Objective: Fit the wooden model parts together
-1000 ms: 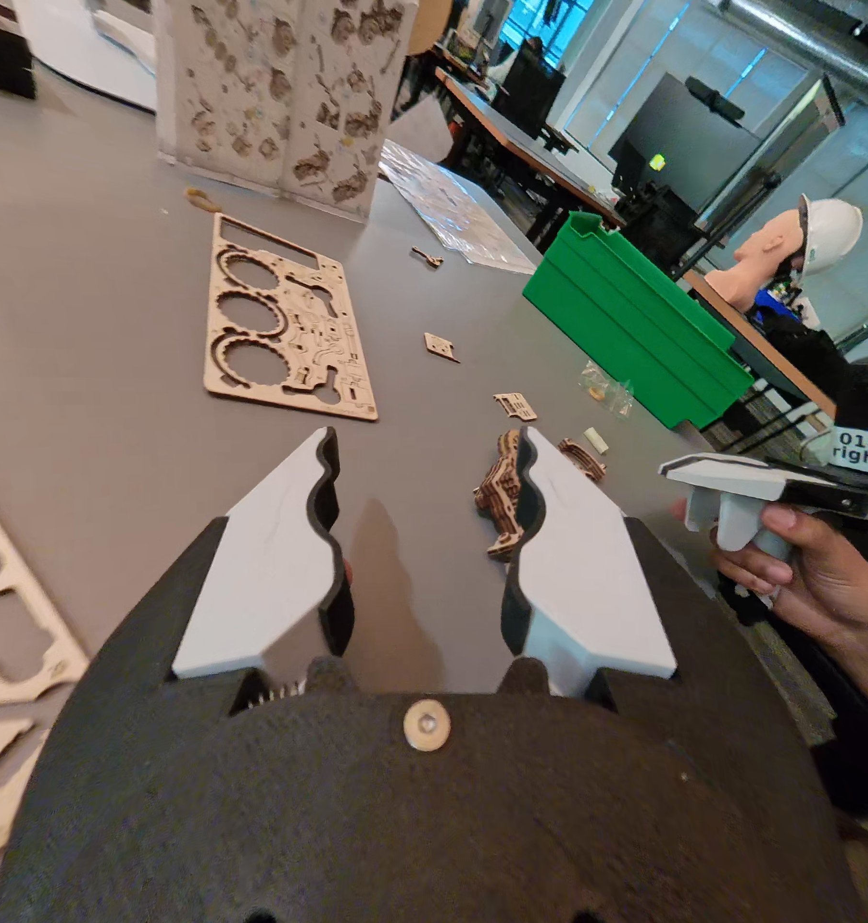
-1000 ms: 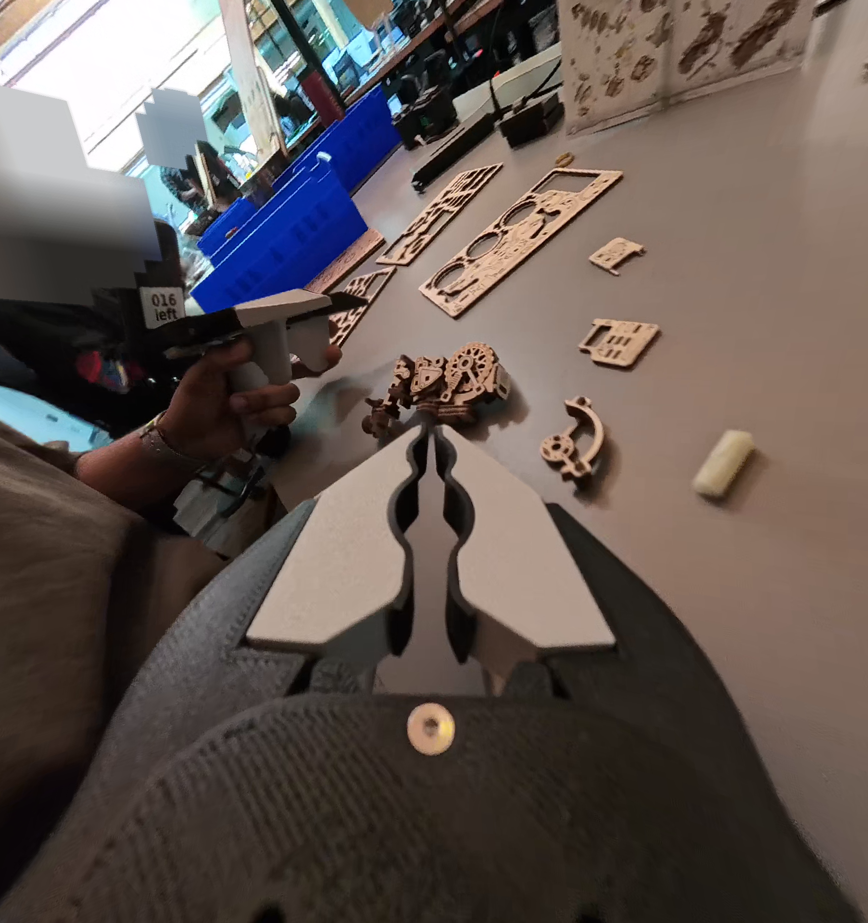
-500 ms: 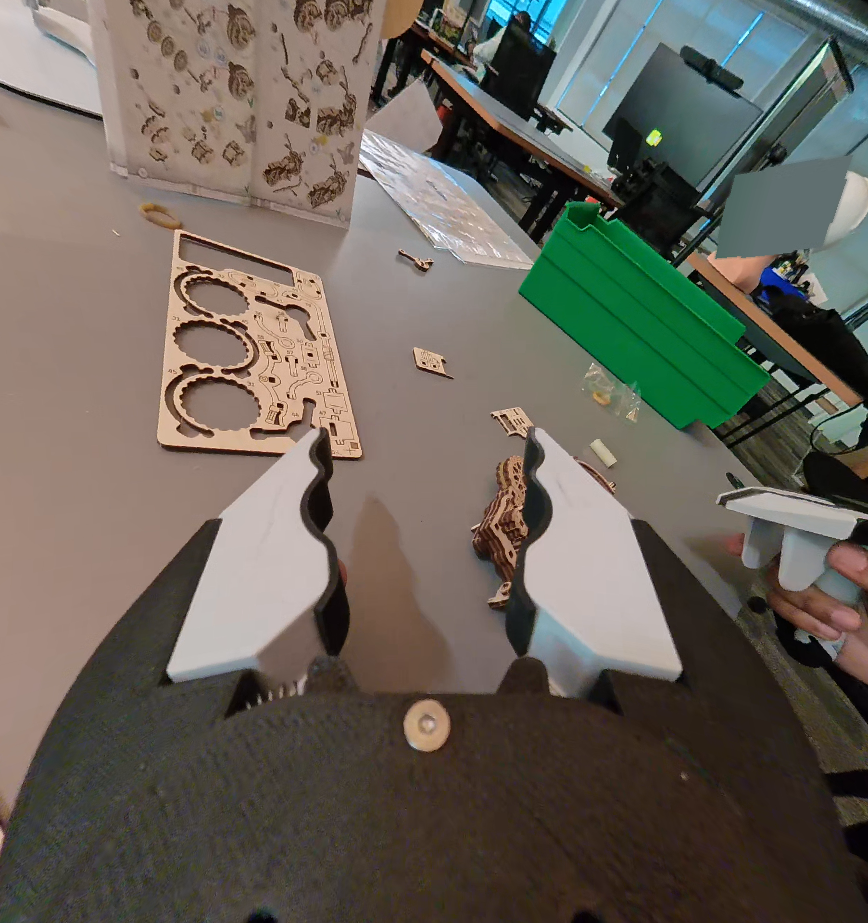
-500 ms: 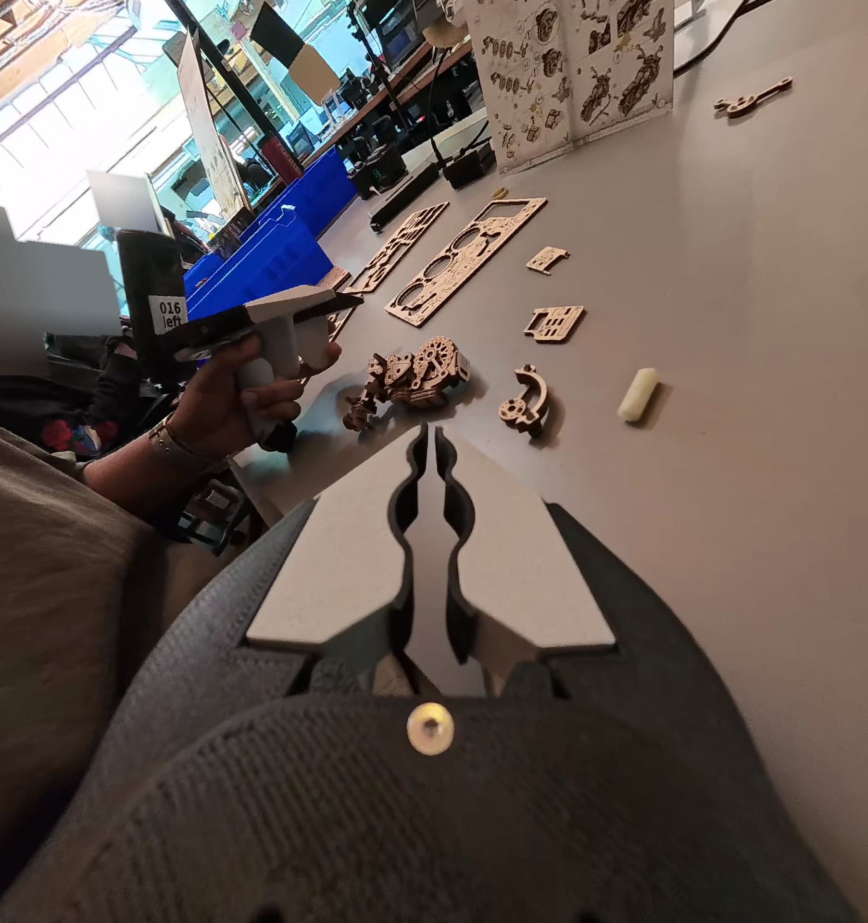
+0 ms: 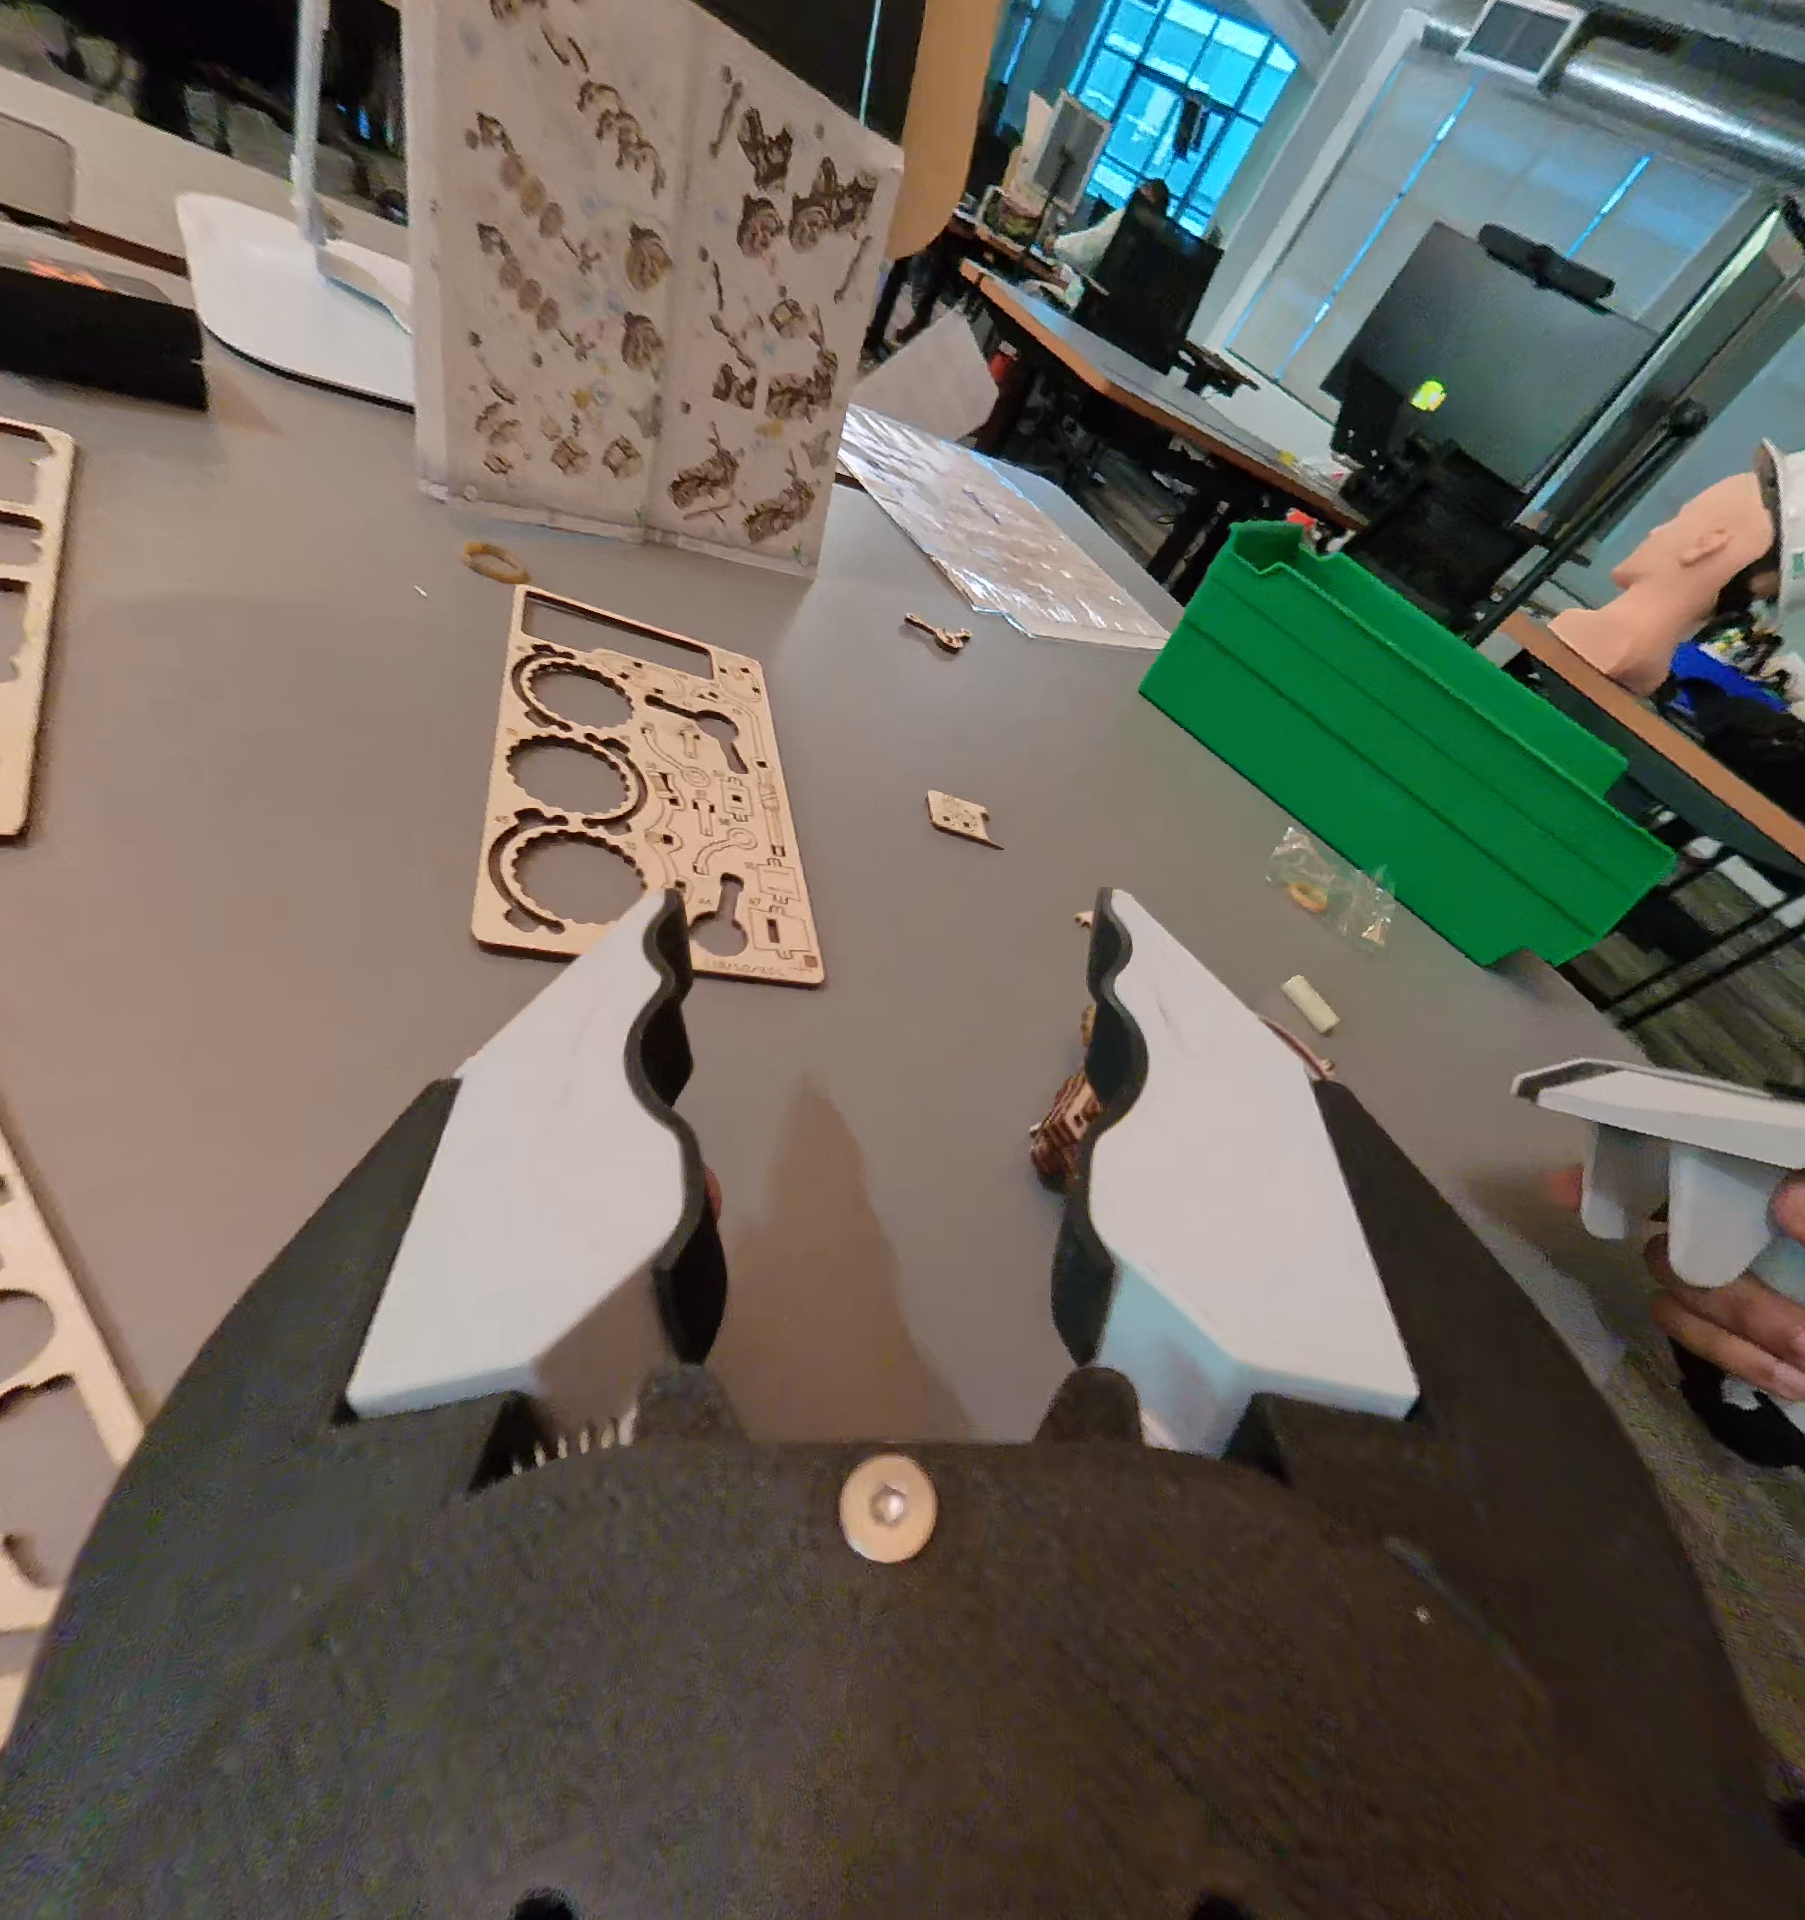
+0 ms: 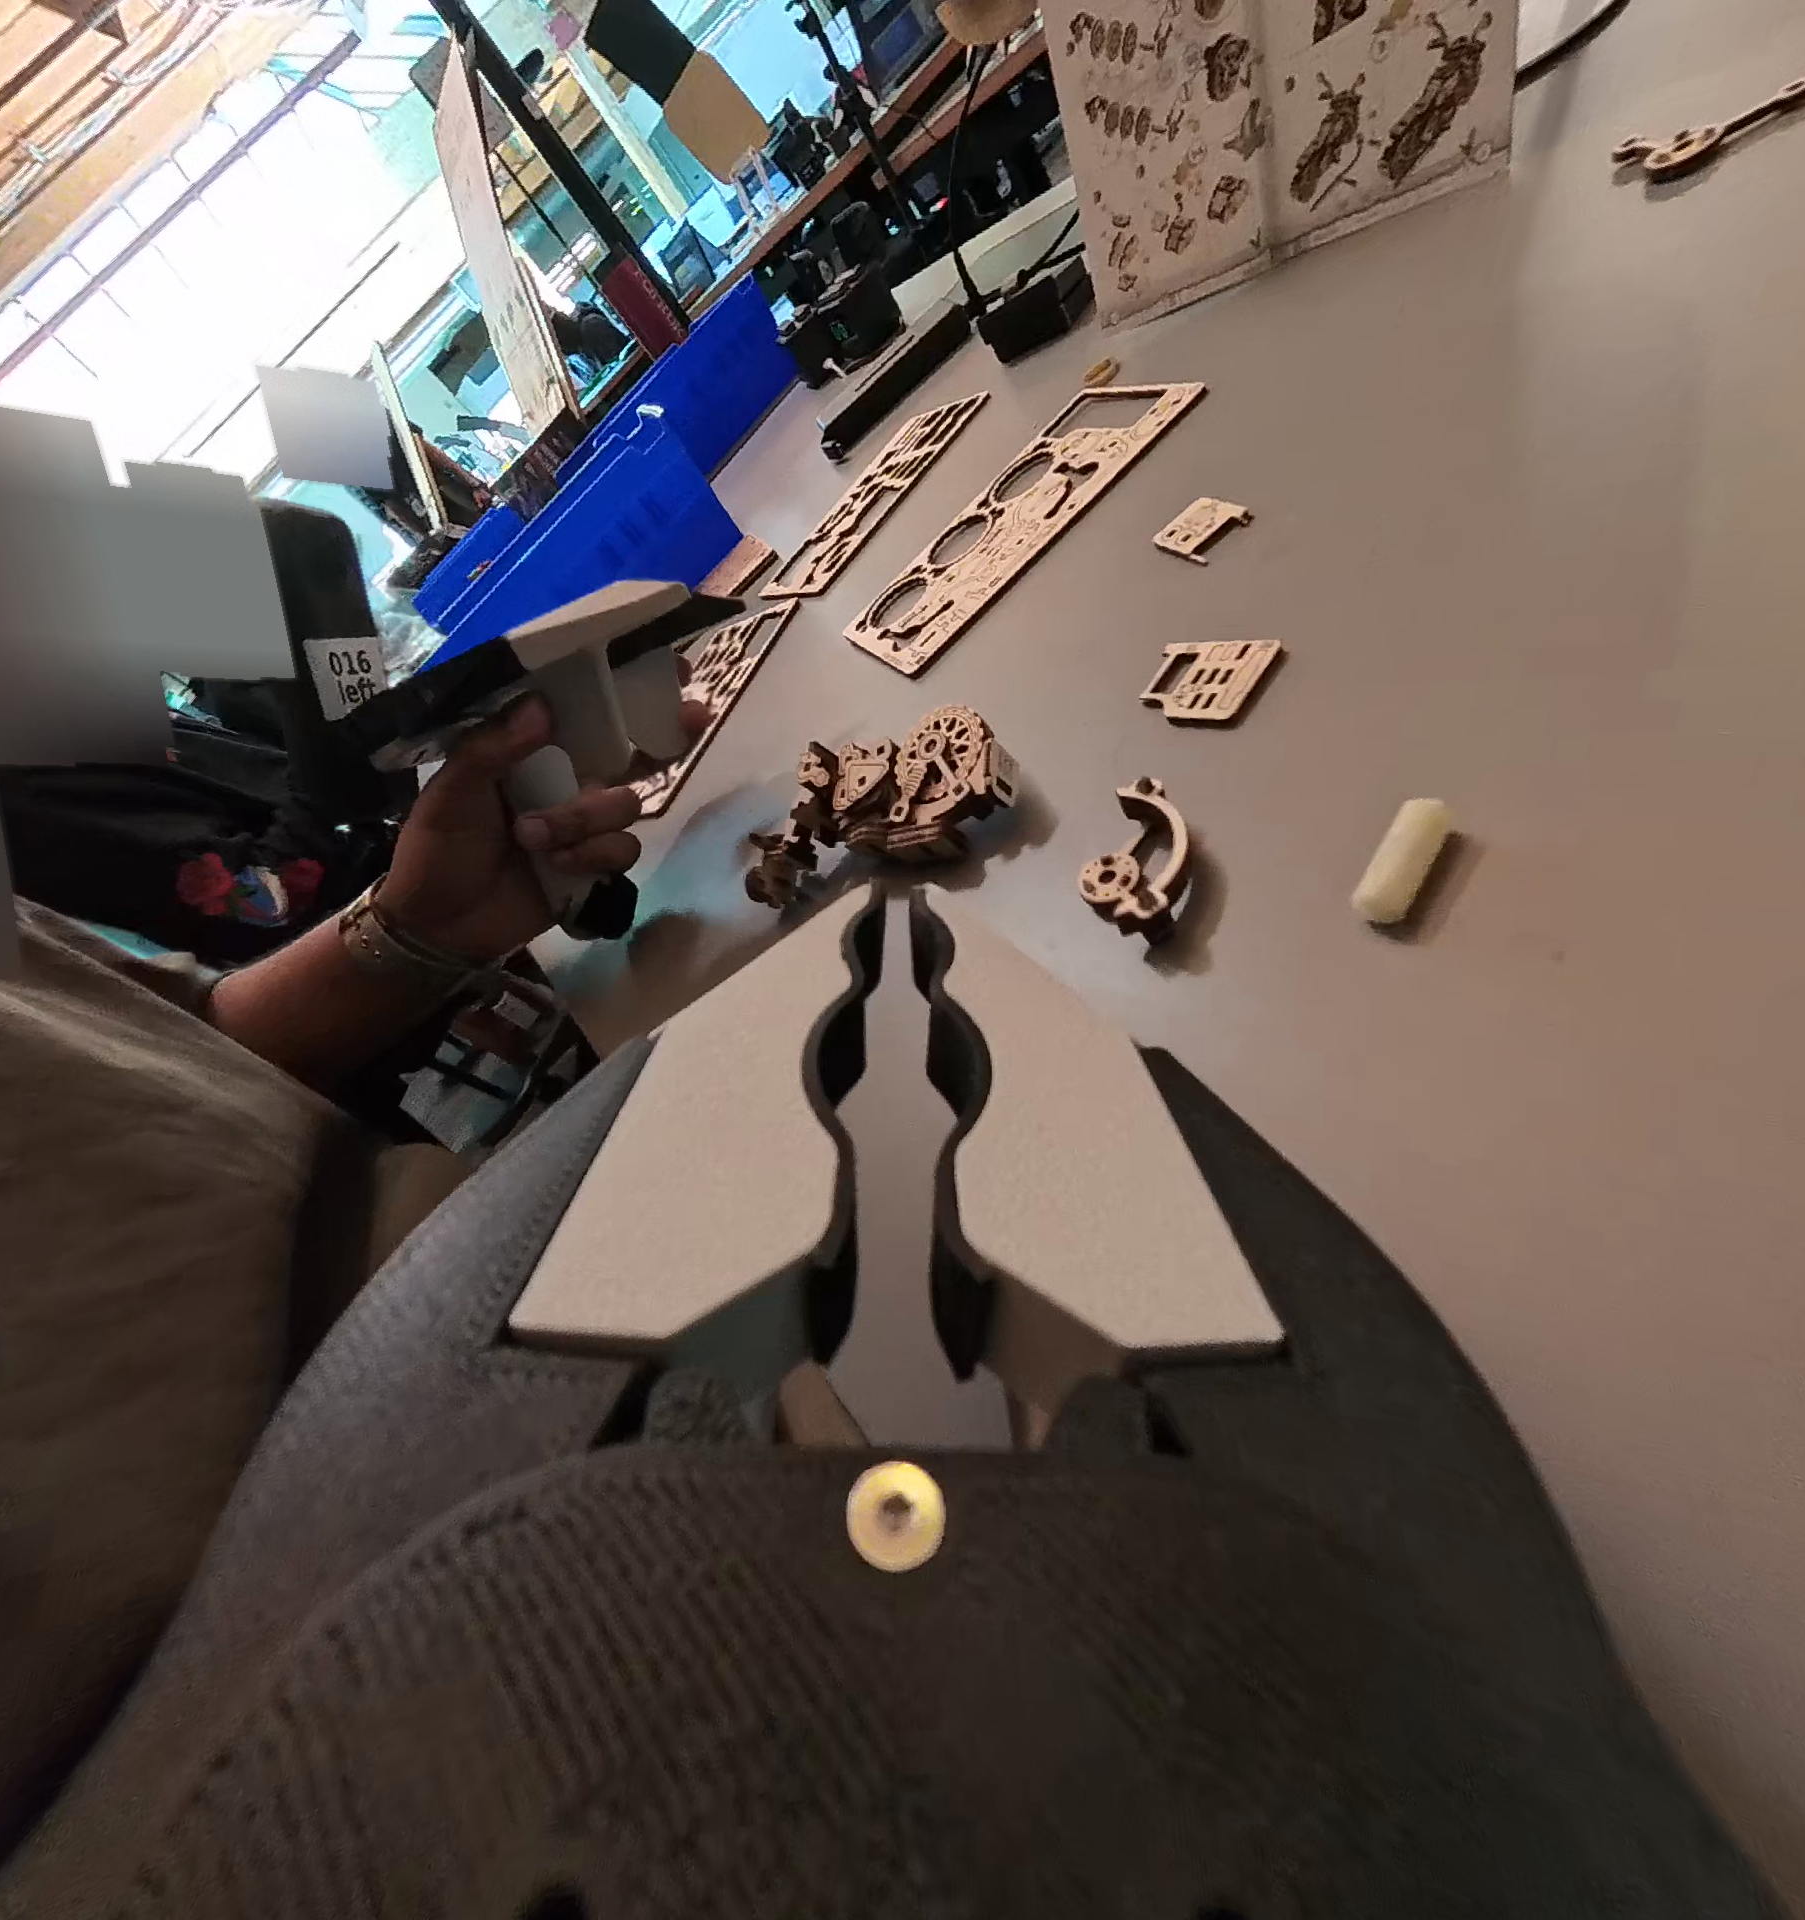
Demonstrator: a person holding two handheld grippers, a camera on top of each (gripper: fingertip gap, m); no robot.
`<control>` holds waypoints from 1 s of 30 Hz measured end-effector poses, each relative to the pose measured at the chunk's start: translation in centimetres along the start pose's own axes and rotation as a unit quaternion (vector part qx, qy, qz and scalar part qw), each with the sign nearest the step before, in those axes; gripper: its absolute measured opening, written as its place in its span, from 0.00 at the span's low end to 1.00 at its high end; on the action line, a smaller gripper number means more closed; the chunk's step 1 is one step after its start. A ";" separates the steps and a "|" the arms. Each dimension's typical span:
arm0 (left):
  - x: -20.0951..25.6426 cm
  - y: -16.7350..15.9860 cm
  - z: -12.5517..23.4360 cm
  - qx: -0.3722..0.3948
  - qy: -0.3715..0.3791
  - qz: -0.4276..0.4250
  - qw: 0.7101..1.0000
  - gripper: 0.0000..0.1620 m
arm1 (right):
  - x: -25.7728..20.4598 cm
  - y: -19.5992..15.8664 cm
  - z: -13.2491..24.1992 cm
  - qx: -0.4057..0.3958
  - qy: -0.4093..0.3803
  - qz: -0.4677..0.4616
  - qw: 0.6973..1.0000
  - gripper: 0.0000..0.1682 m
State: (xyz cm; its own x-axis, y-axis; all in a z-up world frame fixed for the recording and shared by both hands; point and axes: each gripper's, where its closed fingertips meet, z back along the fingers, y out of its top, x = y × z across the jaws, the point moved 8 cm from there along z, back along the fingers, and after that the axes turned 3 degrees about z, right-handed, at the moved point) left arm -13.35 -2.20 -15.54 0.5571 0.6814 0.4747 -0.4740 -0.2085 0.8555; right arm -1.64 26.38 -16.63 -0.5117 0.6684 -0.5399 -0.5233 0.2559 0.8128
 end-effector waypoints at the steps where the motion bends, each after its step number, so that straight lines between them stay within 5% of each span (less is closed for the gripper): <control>1: 0.0 -0.1 0.3 0.002 0.006 -0.006 1.000 0.46 | 0.0 0.1 -0.3 -0.003 0.006 0.001 1.000 0.02; 9: -1.5 0.3 4.1 0.044 0.085 -0.052 0.994 0.49 | -0.6 1.1 -4.5 -0.045 0.066 0.025 0.997 0.02; 16: -3.5 0.5 8.9 0.055 0.265 -0.155 0.950 0.63 | -2.1 1.5 -9.4 -0.095 0.135 0.056 0.985 0.02; 24: -7.8 -3.3 10.5 -0.114 0.353 -0.090 0.924 0.81 | -3.9 1.1 -13.1 -0.144 0.187 0.098 0.967 0.02; 30: -8.0 -3.2 10.3 -0.136 0.344 -0.079 0.926 0.77 | -3.7 1.2 -12.8 -0.140 0.186 0.089 0.968 0.03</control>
State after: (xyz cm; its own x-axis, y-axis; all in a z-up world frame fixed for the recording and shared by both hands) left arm -9.25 -14.25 -19.93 0.1126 0.9933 0.0244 -0.6304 0.0524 0.7745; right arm -9.08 15.28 -16.48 -0.7941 0.3732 -0.4798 -0.5410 -0.0740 0.8378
